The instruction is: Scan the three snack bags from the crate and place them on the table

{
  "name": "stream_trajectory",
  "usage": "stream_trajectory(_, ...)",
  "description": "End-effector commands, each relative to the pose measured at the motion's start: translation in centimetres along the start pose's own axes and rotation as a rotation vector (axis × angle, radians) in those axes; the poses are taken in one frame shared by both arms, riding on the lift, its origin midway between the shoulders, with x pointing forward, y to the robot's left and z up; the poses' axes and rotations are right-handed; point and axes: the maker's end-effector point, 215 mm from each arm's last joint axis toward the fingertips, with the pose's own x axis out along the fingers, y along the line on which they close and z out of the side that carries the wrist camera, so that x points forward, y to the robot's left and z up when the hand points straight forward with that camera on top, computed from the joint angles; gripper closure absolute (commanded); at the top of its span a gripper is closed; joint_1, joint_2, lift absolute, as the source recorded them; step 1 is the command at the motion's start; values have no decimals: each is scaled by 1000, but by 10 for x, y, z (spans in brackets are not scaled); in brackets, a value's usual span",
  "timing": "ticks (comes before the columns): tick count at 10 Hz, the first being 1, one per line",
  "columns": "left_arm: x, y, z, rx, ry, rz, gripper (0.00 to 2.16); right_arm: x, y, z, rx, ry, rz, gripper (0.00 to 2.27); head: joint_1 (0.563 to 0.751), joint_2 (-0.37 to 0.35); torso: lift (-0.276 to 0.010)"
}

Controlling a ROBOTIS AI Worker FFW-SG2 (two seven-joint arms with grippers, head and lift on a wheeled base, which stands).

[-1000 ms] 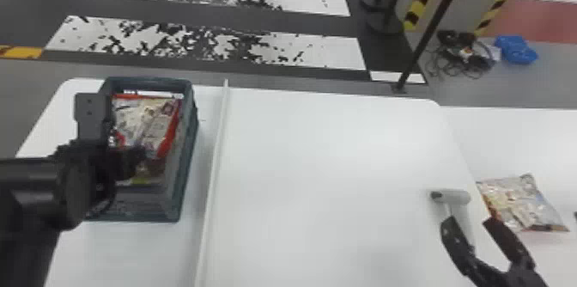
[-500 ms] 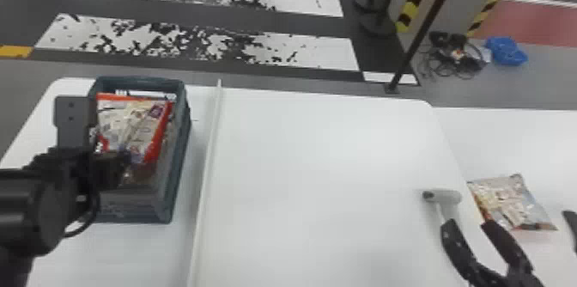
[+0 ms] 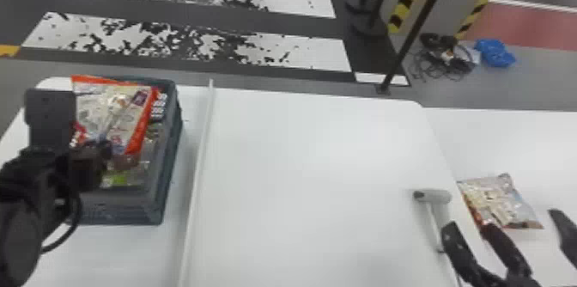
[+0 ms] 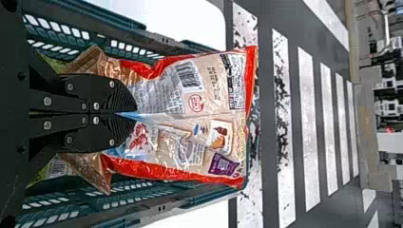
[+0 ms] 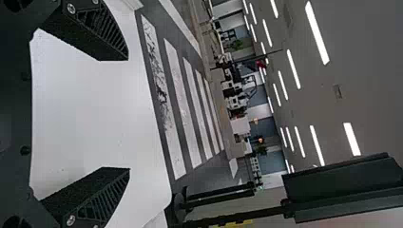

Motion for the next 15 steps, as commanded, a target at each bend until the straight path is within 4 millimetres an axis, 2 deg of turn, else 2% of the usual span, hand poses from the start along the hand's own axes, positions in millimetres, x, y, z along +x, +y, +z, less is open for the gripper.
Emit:
stream_trajectory(1,-10,9,7,23,-33,41,2135,-1,-2,1,-2,-1,-2,100,695,-181,-37)
stream_trajectory(2,-18,11,14,36,-70,52,2135,-1,-2,3,3,-6,-4,100,695,-175,-37)
stream_trajectory(3,-34,9,23,36,-105,47,2135,-1,-2,5,4,-11,-3,100,695,-172,-37)
stream_trajectory(5,-73,-20,52,74,-189,3,2135,0,-5,17,-2,-32,-11,97,695,-197,-37)
stream_trajectory(7,-91,-82,65,160,-244,-73,2135,0,-5,23,-7,-42,-15,90,695,-252,-37)
stream_trajectory(9,-91,-173,67,237,-324,-222,2135,-1,-10,22,-5,-38,-27,90,695,-350,-37)
stream_trajectory(11,-91,-267,66,282,-465,-432,2135,0,-12,27,-9,-40,-30,90,695,-350,-37)
stream_trajectory(12,-79,-300,42,302,-439,-493,2135,2,-12,28,-7,-39,-30,90,695,-350,-37)
stream_trajectory(13,-80,-330,29,285,-469,-584,2135,6,-10,31,-3,-41,-29,87,695,-350,-37)
stream_trajectory(15,-80,-372,-12,281,-449,-725,2135,15,-9,31,13,-24,-22,90,695,-350,-37)
